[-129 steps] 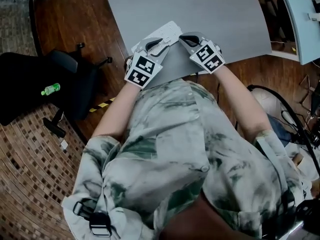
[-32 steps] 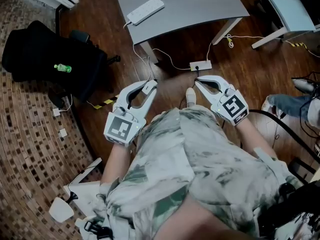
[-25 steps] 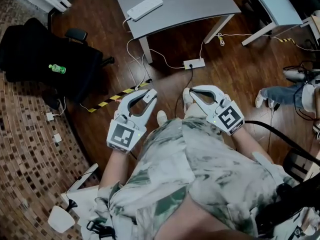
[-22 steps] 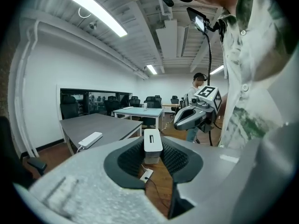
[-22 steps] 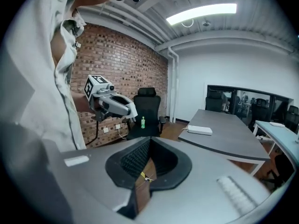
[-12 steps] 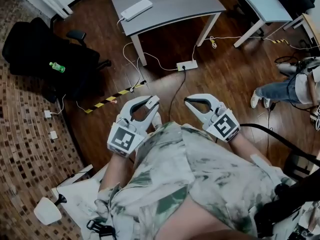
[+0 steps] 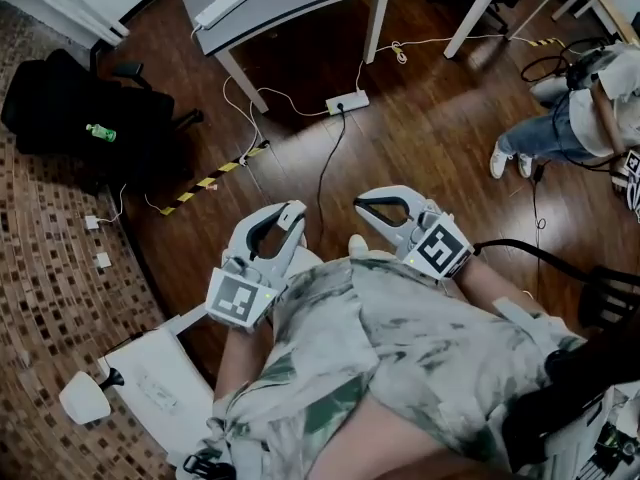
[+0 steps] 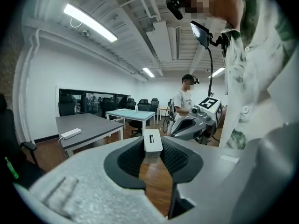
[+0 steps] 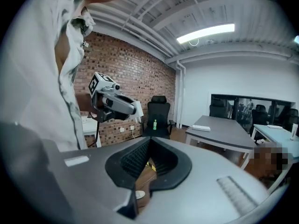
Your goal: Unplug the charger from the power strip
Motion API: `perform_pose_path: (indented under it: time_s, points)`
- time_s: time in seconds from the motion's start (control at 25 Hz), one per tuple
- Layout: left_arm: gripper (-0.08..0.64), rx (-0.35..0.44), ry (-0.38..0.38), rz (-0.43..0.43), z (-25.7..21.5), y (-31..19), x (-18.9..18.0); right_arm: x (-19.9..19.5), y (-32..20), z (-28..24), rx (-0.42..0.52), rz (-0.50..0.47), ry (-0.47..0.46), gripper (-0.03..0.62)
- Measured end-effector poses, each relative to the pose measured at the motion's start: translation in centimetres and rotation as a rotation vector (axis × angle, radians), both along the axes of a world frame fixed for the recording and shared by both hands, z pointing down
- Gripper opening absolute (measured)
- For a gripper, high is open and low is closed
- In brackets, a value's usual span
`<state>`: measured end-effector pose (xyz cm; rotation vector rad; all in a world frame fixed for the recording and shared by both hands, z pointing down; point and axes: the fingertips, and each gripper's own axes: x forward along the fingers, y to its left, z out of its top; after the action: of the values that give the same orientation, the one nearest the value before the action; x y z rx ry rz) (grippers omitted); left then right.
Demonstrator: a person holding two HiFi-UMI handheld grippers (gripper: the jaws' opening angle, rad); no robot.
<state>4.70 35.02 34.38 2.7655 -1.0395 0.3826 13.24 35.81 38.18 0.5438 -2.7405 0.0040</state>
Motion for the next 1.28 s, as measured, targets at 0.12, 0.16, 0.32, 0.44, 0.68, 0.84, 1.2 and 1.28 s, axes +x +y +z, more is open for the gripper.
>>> perform_pose_path:
  time_s: [0.12,0.16,0.32,0.44,0.68,0.84,1.2,1.28]
  points:
    - [0.103,-0.022,-0.016,-0.011,-0.2,1.8,1.1,0.9,1.7,-0.1,-0.016,-0.001,-0.001,0.005]
    - [0.103,-0.016,-0.016,-0.012,-0.5,2.1,1.4,1.1,1.9,-0.2,-0.011,-0.006,-0.007,0.005]
    - [0.103,0.010,-0.019,0.015,-1.5,3.5,2.9,1.6,2.7,-1.1,0.012,-0.013,-0.048,0.005]
    - [0.103,0.025,-0.015,0.031,-2.2,4.1,4.1,2.1,3.2,-1.9,0.028,-0.026,-0.059,0.005]
    - [0.103,0.028,-0.024,0.052,-2.3,4.8,5.7,3.7,3.9,-1.5,0.030,-0.005,-0.043,0.005]
    - [0.103,0.025,-0.020,0.059,-2.4,4.7,5.8,3.8,4.3,-1.4,0.037,-0.016,-0.028,0.003]
    - [0.103,0.005,-0.032,0.106,-1.9,4.0,7.0,4.8,4.1,-1.2,0.036,0.033,-0.040,0.003]
    - [0.103,-0.001,-0.036,0.121,-1.7,3.8,7.2,4.9,4.0,-0.7,0.018,0.045,-0.038,0.003]
